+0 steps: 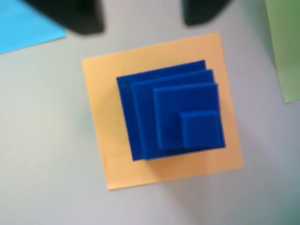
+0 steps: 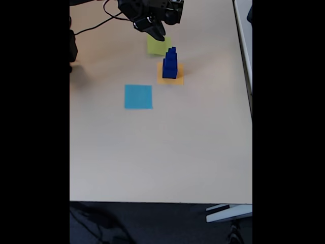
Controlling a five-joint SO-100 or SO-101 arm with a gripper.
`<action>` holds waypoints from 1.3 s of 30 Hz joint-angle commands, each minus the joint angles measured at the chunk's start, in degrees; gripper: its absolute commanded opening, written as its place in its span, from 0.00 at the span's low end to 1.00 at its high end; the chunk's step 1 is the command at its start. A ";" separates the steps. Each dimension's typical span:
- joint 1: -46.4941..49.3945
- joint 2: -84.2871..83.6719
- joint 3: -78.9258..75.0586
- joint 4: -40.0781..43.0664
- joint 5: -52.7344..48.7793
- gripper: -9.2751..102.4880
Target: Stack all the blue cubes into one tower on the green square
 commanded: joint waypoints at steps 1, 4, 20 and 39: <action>-0.09 -0.09 -3.43 -1.93 0.35 0.16; -0.09 -0.79 -3.25 -3.52 0.18 0.27; -2.81 -9.32 -7.38 -8.00 5.19 0.30; -5.63 -15.64 -13.10 -8.09 7.82 0.32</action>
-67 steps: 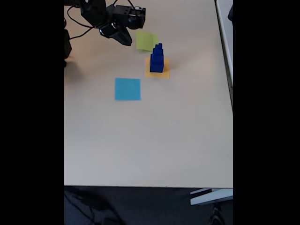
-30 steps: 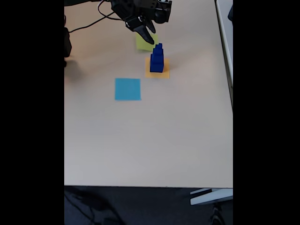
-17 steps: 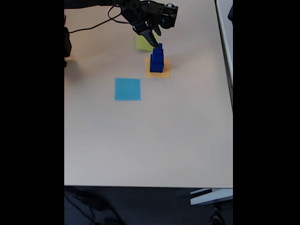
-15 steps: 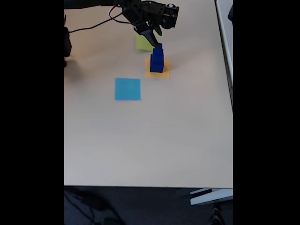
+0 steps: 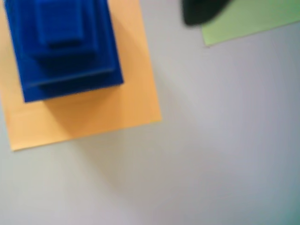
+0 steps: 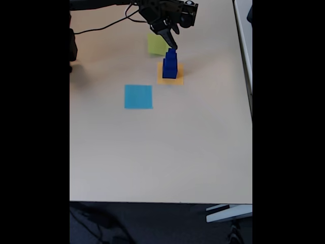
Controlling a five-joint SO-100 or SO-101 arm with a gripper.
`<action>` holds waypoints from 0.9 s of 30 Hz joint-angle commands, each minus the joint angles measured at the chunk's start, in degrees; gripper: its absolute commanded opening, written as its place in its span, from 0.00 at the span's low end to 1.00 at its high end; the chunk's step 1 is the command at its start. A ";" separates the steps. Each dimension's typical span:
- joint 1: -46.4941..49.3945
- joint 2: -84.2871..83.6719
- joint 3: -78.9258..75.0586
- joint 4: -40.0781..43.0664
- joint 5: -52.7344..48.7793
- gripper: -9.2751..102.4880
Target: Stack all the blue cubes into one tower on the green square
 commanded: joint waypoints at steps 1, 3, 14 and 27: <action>0.00 0.35 -3.78 -1.49 0.35 0.31; -0.09 0.18 -3.34 -1.76 0.26 0.31; -0.26 1.05 3.34 -7.12 -0.62 0.31; -0.88 2.72 8.53 -9.49 -0.88 0.31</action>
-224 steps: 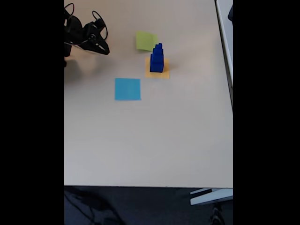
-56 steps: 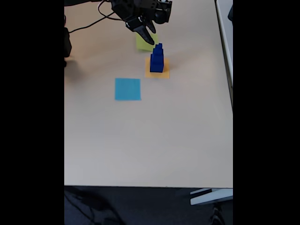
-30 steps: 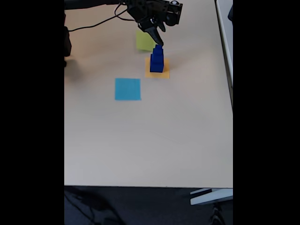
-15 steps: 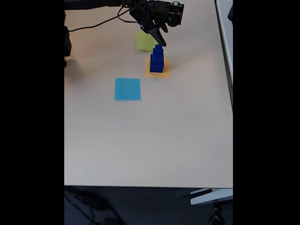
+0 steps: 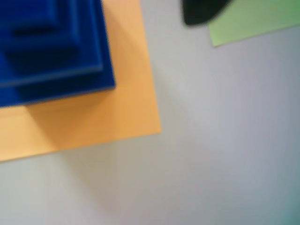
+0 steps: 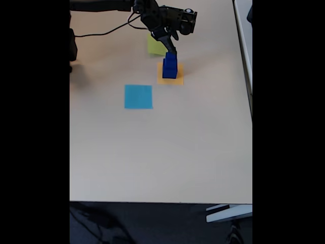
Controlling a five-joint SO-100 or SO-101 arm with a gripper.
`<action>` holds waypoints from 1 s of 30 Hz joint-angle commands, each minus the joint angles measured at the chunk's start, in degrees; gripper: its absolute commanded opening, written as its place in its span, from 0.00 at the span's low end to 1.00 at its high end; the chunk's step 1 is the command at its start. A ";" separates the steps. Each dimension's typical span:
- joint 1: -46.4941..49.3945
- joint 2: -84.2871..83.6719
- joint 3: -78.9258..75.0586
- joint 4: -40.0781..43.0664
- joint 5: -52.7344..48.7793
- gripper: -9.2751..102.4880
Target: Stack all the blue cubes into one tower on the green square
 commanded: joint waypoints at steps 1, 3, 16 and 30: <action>0.09 3.34 -0.26 -1.23 -0.79 0.31; 0.18 3.43 -0.26 -1.32 -0.97 0.30; 0.79 3.69 0.44 -1.41 -2.02 0.30; 2.29 4.31 1.41 -1.93 -4.48 0.30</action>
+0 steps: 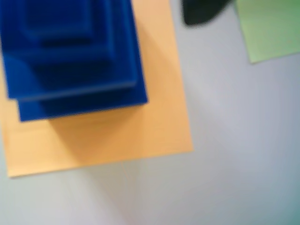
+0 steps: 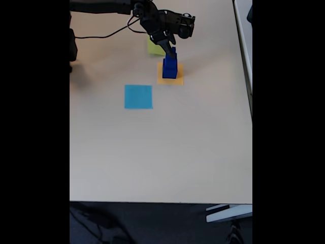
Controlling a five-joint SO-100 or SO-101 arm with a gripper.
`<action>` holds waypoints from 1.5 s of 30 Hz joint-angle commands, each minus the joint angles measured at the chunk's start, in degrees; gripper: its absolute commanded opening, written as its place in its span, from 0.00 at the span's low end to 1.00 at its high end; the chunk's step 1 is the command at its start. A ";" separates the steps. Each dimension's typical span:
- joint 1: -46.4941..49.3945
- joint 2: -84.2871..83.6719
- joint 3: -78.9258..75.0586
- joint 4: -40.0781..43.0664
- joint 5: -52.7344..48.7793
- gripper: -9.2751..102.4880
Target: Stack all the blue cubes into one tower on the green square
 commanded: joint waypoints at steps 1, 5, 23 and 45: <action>0.97 4.31 -0.62 -1.67 -1.32 0.30; 1.14 4.31 -0.26 -2.20 -1.58 0.30; 1.49 7.38 0.18 -1.23 -3.08 0.30; 2.02 6.68 -3.16 2.46 -3.87 0.31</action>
